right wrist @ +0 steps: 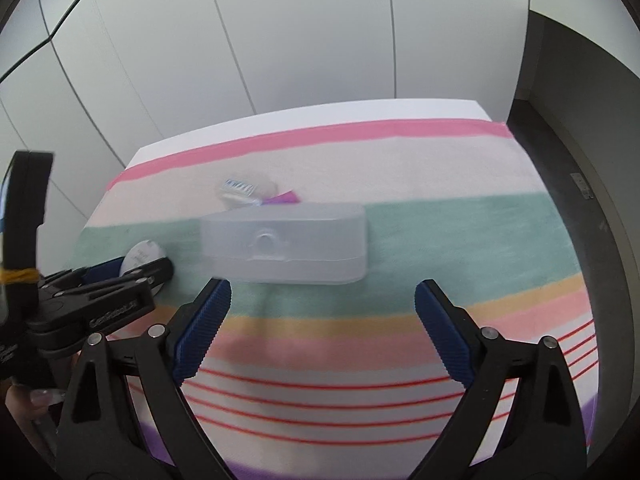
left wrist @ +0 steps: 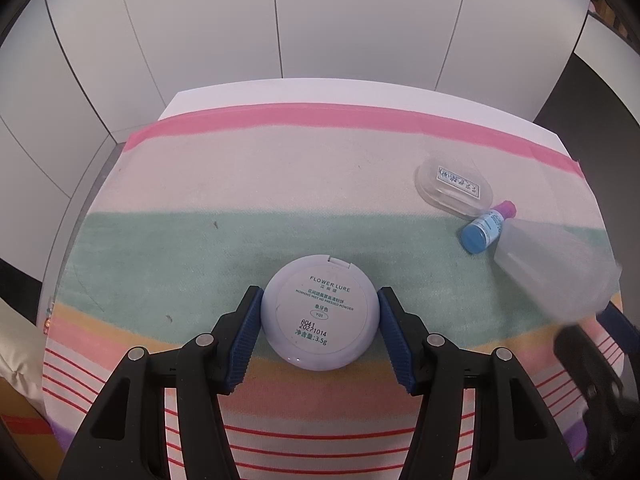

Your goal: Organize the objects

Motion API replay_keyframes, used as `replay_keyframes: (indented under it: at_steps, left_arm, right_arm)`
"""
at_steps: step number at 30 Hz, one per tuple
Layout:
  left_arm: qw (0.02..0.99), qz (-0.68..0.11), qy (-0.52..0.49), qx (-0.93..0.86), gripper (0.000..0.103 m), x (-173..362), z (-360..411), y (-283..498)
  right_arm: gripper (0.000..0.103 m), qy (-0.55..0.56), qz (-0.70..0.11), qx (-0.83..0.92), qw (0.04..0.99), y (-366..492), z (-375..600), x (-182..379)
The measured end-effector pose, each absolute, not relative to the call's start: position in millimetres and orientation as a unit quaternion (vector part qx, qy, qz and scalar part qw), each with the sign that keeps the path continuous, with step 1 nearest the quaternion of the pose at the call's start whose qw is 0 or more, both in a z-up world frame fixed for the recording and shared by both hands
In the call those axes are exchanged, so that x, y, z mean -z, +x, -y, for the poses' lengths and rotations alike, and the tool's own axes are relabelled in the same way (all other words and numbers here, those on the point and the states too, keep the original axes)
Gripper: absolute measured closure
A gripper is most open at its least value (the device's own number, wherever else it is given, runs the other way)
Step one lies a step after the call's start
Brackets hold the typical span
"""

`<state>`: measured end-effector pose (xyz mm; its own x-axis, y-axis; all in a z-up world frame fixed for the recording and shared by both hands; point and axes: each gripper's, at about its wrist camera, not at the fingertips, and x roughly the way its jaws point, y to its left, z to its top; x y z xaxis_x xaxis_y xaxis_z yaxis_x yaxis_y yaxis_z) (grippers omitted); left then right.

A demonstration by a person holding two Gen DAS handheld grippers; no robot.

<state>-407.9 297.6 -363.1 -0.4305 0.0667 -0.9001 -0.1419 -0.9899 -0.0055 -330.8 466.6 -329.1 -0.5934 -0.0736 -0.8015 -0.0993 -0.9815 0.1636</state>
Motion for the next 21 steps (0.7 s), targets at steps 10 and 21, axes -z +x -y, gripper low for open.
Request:
replay_keyframes:
  at_steps: [10,21]
  left_arm:
    - [0.062,-0.031,-0.531,-0.844,0.044,363.2,-291.6,-408.0]
    - [0.052,-0.03,-0.536,-0.842,0.044,360.4,-285.5,-409.9]
  right_arm:
    - [0.0,-0.471,-0.092,-0.877,0.032,-341.3,-457.8,310.9]
    - [0.019,-0.542,-0.039,-0.837,0.066,-382.9,-439.9,357.5]
